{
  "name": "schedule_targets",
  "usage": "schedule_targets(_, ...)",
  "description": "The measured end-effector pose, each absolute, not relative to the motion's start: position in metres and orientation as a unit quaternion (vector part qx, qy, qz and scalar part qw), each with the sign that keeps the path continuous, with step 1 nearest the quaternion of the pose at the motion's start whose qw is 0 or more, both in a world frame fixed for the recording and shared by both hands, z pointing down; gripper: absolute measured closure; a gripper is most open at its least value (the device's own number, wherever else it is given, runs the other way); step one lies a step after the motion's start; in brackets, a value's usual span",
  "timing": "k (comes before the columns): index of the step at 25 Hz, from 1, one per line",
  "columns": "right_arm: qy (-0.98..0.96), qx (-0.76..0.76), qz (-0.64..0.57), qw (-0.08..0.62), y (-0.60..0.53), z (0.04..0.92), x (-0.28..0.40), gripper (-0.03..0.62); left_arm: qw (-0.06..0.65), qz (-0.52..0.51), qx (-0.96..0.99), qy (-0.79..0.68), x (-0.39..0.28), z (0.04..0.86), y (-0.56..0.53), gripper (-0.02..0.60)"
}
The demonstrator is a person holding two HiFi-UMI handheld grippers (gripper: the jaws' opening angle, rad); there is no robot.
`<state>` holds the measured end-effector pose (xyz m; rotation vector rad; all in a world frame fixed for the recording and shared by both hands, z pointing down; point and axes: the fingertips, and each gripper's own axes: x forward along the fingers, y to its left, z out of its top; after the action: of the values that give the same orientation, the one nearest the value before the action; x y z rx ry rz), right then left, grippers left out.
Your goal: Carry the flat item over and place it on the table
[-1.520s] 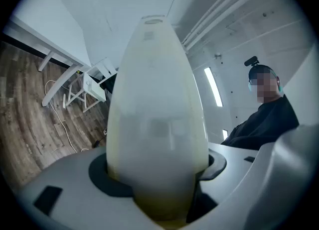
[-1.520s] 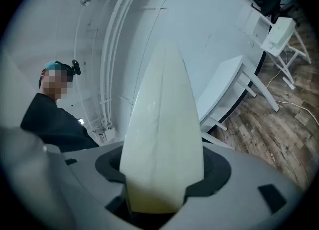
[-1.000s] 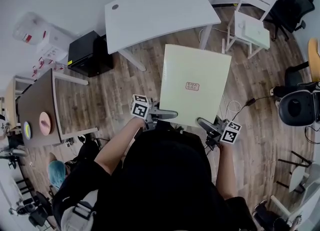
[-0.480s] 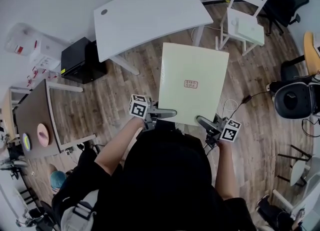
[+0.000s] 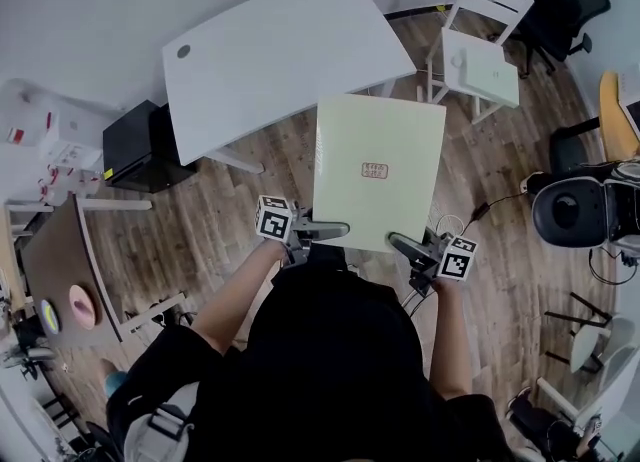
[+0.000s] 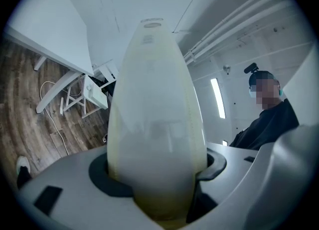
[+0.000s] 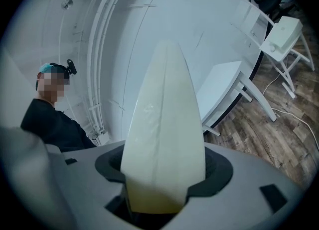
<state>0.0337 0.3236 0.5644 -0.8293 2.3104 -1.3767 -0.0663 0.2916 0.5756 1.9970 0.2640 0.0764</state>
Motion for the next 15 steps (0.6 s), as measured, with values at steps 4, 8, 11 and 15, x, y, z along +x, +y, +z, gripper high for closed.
schedule_targets(4, 0.804, -0.295, -0.49, 0.162, 0.27, 0.562, 0.036, 0.284, 0.54, 0.034, 0.833, 0.113, -0.064, 0.575, 0.238, 0.259)
schedule_targets(8, 0.8, -0.295, -0.496, 0.165, 0.214, 0.563, 0.037, 0.284, 0.552, 0.035, 0.826, 0.11, -0.062, 0.574, 0.182, 0.259)
schedule_targets(11, 0.796, -0.295, -0.502, 0.167, 0.182, 0.565, 0.032, 0.284, 0.553, 0.038, 0.825, 0.11, -0.067, 0.575, 0.15, 0.259)
schedule_targets(15, 0.795, -0.292, -0.505, 0.165, 0.147, 0.564, 0.033, 0.284, 0.556, 0.043, 0.823, 0.106, -0.067, 0.575, 0.117, 0.259)
